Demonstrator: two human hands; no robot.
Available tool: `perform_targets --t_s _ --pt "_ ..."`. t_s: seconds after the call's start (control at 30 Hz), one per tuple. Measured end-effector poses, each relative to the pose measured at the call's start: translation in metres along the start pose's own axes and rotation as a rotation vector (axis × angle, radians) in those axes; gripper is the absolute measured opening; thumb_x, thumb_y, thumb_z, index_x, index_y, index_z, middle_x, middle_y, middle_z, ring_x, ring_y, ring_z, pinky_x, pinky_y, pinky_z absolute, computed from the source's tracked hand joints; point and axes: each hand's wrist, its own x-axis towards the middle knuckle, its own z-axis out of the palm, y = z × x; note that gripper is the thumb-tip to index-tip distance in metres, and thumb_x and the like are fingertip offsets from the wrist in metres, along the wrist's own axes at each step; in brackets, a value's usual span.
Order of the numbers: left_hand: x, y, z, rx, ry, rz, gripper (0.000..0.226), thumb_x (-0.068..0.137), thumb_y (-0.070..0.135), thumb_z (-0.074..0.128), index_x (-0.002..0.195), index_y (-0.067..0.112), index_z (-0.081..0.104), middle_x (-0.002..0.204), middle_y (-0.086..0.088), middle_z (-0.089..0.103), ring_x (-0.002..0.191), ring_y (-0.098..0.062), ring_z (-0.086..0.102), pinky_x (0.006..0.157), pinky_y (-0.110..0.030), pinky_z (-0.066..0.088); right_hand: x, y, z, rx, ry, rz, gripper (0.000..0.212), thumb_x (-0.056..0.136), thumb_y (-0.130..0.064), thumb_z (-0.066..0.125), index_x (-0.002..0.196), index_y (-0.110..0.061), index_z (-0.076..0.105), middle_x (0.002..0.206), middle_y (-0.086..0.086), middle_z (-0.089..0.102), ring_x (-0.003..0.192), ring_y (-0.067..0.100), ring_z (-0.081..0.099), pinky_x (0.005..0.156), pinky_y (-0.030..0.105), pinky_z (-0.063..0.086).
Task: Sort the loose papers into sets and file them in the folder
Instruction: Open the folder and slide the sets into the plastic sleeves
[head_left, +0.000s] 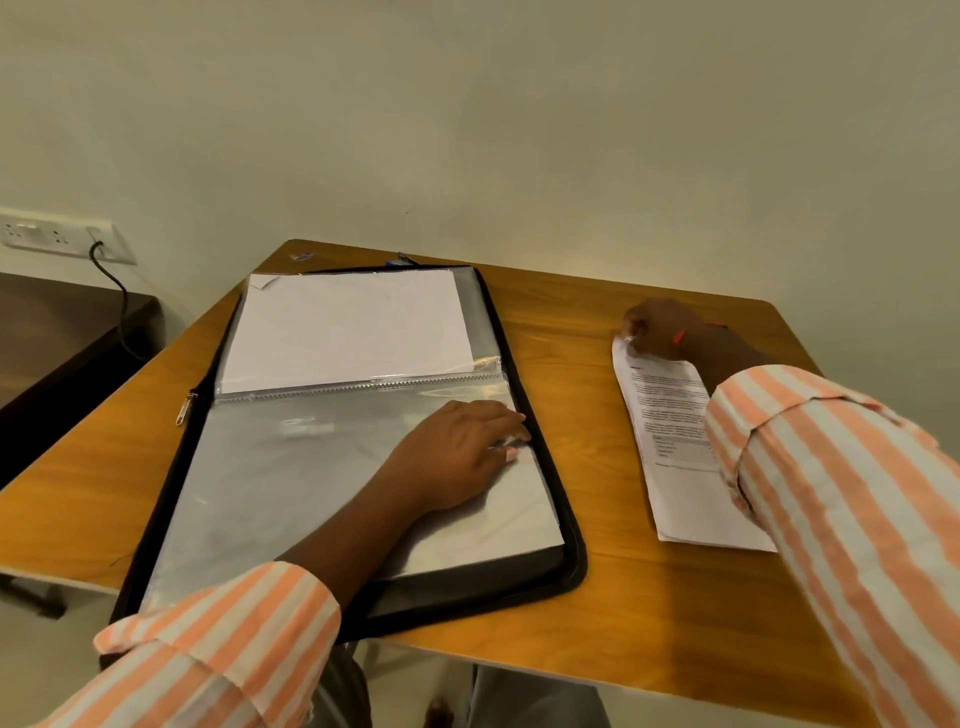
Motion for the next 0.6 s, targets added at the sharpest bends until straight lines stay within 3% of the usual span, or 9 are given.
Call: perform_targets --t_s 0.07,0.2,0.27,0.4,0.53,0.6 --pt "0.000 0.001 -0.001 0.003 0.007 0.003 0.038 0.102 0.039 0.041 0.132 0.030 0.061 0.142 0.010 0.056 0.132 -0.008 0.047 0.108 -0.034 0.037 -0.005 0.006 -0.002 0.062 0.071 0.009 0.013 0.091 -0.008 0.065 0.088 -0.020 0.065 0.106 0.006 0.068 0.094 0.022 0.057 0.079 0.030 0.039" --pt "0.000 0.002 -0.002 0.009 0.023 0.012 0.036 0.101 0.038 0.041 0.130 0.031 0.063 0.139 0.011 0.058 0.129 -0.007 0.049 0.106 -0.034 0.038 -0.012 0.014 -0.005 0.270 0.193 0.030 0.009 0.093 -0.012 0.063 0.088 -0.020 0.063 0.100 0.001 0.063 0.092 0.021 0.054 0.079 0.030 0.036" --pt "0.000 0.002 -0.002 0.001 0.027 0.016 0.034 0.101 0.036 0.042 0.126 0.031 0.064 0.134 0.012 0.061 0.125 -0.007 0.051 0.103 -0.035 0.040 -0.013 0.016 -0.006 0.330 0.165 0.034 0.003 0.095 -0.017 0.062 0.093 -0.019 0.061 0.102 0.001 0.063 0.094 0.022 0.054 0.078 0.030 0.036" --pt "-0.001 0.004 -0.004 -0.004 0.066 0.034 0.026 0.102 0.031 0.045 0.118 0.027 0.065 0.124 0.011 0.064 0.115 -0.006 0.055 0.100 -0.034 0.042 -0.014 0.016 -0.002 0.211 0.071 0.009 0.008 0.099 -0.023 0.058 0.103 -0.020 0.052 0.099 0.005 0.061 0.090 0.025 0.056 0.067 0.031 0.038" --pt "-0.004 0.005 -0.005 -0.082 0.133 0.004 0.012 0.101 0.020 0.053 0.105 0.028 0.061 0.122 0.018 0.063 0.107 0.008 0.049 0.101 -0.018 0.033 -0.013 0.000 -0.001 0.377 0.216 0.052 0.022 0.099 -0.022 0.059 0.119 -0.019 0.052 0.104 0.003 0.059 0.095 0.023 0.056 0.080 0.034 0.042" --pt "-0.005 0.004 -0.006 -0.115 0.145 -0.028 0.013 0.101 0.017 0.054 0.101 0.030 0.058 0.123 0.018 0.064 0.110 0.004 0.052 0.098 -0.010 0.027 -0.011 -0.001 -0.005 0.384 0.271 0.116 0.024 0.098 -0.022 0.062 0.120 -0.014 0.060 0.108 0.005 0.062 0.101 0.026 0.056 0.085 0.034 0.041"
